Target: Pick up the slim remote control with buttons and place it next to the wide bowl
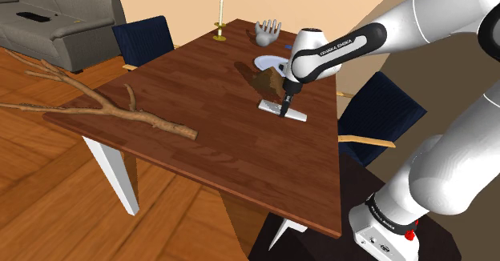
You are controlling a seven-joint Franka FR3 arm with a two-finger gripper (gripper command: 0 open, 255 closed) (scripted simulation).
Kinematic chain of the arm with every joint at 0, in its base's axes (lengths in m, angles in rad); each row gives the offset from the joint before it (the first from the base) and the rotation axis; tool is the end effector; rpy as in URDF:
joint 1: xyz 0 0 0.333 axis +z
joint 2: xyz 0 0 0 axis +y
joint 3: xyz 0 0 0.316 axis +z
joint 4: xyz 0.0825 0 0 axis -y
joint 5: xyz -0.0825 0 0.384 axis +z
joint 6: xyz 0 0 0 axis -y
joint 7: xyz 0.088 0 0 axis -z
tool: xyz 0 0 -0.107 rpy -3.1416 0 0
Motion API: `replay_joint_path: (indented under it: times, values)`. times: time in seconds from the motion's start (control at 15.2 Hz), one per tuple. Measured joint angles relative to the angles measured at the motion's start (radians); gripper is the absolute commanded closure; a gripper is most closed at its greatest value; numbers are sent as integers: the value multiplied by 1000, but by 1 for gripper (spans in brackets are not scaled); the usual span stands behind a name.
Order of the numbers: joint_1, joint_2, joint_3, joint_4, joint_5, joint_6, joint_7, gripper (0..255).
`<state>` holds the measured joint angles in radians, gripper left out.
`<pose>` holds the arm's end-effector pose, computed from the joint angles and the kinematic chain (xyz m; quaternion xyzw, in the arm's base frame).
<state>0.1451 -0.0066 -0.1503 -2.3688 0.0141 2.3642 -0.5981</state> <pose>0.4972 -0.0024 0.3275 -0.9578 -0.2873 -0.0025 0.0049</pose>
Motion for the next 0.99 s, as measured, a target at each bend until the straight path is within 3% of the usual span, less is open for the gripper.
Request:
replay_joint_path:
  times: [0.53,0.99]
  values:
    - [0,-4,0,1,-1,-5,1,255]
    - [0,-62,1,37,-13,-98,10,255]
